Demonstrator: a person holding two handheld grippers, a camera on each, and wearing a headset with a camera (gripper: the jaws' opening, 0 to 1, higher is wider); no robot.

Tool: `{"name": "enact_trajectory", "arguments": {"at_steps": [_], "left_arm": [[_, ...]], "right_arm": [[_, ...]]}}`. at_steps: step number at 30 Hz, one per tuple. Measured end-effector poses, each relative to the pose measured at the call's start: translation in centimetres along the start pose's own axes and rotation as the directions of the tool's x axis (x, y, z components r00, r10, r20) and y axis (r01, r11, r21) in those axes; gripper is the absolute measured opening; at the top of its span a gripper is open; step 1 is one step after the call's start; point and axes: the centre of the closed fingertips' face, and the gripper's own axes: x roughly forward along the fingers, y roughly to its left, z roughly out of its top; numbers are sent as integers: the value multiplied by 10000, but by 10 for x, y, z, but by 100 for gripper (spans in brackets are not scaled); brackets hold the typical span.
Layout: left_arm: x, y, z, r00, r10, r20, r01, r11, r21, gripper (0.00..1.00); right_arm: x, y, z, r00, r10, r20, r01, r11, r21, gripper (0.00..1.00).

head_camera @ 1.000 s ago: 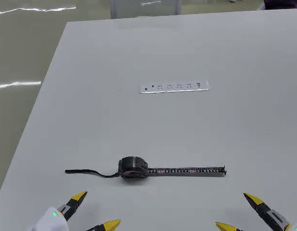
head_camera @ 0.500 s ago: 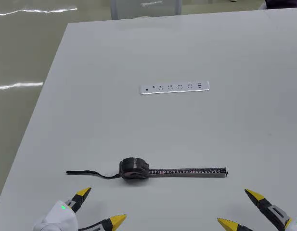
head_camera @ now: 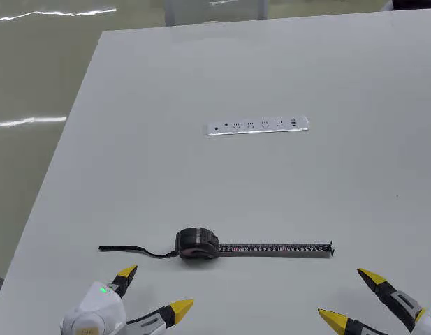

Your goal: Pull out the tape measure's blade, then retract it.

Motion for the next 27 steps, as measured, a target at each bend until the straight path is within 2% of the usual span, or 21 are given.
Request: {"name": "enact_trajectory", "arguments": {"at_steps": [11, 15, 21, 24, 27], "left_arm": [[11, 1, 7, 9991, 420, 44, -418, 9986, -325, 88], [15, -1, 8, 9987, 501, 33, -500, 9984, -259, 90], [21, -2, 9, 9981, 614, 32, -612, 9968, -521, 90], [24, -2, 7, 9973, 730, 21, -726, 9945, -760, 90], [27, -2, 6, 9967, 806, -34, -806, 9934, -817, 90]], "right_arm": [[5, -7, 1, 10000, 91, -37, -91, 9999, -53, 74], [7, -10, 2, 9999, 106, -36, -106, 9999, -57, 74], [9, -15, 2, 9999, 143, -77, -144, 9998, -130, 74], [10, -21, 9, 9998, 28, 194, -31, 9999, 168, 74], [13, -24, 10, 9997, -23, 239, 17, 9997, 239, 73]]}}
